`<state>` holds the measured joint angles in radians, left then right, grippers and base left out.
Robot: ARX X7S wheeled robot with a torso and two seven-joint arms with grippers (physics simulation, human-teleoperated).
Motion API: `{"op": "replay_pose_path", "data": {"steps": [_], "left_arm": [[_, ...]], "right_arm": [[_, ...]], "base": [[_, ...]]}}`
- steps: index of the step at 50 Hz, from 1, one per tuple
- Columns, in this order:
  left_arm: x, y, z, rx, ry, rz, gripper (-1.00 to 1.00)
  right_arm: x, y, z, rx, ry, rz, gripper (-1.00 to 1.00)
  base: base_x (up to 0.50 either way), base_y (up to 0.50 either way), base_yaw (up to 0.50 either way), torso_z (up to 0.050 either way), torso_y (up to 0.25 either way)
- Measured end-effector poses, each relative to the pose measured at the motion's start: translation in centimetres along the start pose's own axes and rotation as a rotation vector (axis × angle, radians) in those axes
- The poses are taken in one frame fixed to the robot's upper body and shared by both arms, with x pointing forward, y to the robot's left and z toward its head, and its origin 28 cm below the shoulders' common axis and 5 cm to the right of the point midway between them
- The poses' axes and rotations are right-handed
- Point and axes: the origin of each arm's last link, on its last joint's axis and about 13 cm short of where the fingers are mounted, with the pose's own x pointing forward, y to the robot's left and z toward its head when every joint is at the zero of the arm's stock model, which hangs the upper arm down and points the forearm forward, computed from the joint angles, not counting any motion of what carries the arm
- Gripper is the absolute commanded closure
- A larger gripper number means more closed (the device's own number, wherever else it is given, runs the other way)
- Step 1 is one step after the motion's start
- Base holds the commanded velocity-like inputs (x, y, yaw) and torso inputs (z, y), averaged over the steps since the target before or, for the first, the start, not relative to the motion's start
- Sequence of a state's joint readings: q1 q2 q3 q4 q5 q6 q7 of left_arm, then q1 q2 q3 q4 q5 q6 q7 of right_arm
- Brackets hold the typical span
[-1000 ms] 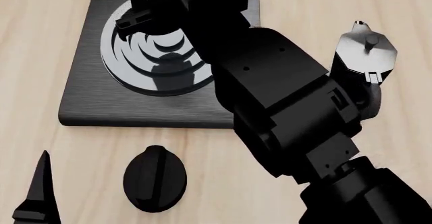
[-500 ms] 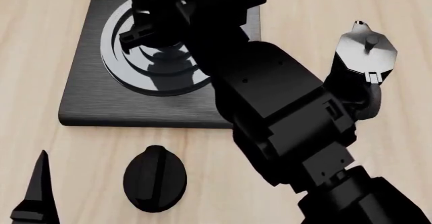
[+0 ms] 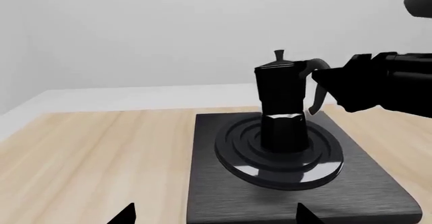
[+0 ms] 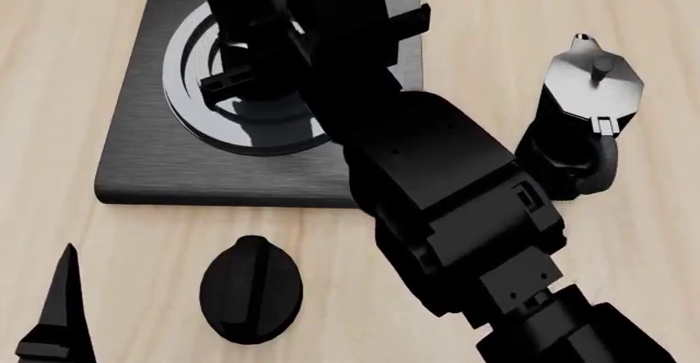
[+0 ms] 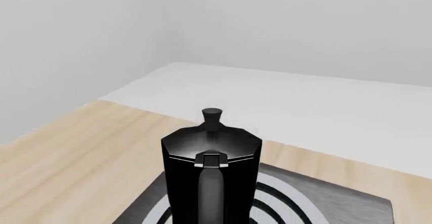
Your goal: Put the right moka pot on the stove.
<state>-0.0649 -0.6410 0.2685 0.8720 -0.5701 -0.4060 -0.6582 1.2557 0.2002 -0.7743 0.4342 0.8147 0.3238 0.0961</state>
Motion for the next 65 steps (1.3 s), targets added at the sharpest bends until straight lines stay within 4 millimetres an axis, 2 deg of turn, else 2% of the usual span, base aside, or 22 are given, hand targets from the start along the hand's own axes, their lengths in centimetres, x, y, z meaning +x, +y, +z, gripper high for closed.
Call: {"op": "replay_pose_path", "data": {"steps": [26, 27, 45, 65], "left_arm": [[0.0, 0.0, 0.0, 0.0, -0.002, 0.0, -1.0], [0.0, 0.0, 0.0, 0.0, -0.002, 0.0, -1.0], [0.0, 0.0, 0.0, 0.0, -0.001, -0.001, -1.0], [0.1, 0.0, -0.1, 0.004, 0.006, 0.003, -1.0]], "right_arm": [[-0.1, -0.2, -0.8, 0.009, -0.008, 0.003, 1.0], [-0.1, -0.2, -0.8, 0.01, -0.008, 0.003, -1.0], [-1.8, -0.1, -0.9, 0.011, 0.001, 0.007, -1.0], [-7.7, 0.8, 2.1, 0.025, -0.106, 0.019, -1.0]], "base": [[0.0, 0.0, 0.0, 0.0, 0.0], [0.0, 0.0, 0.0, 0.0, 0.0], [0.0, 0.0, 0.0, 0.0, 0.0], [0.0, 0.0, 0.0, 0.0, 0.0]]}}
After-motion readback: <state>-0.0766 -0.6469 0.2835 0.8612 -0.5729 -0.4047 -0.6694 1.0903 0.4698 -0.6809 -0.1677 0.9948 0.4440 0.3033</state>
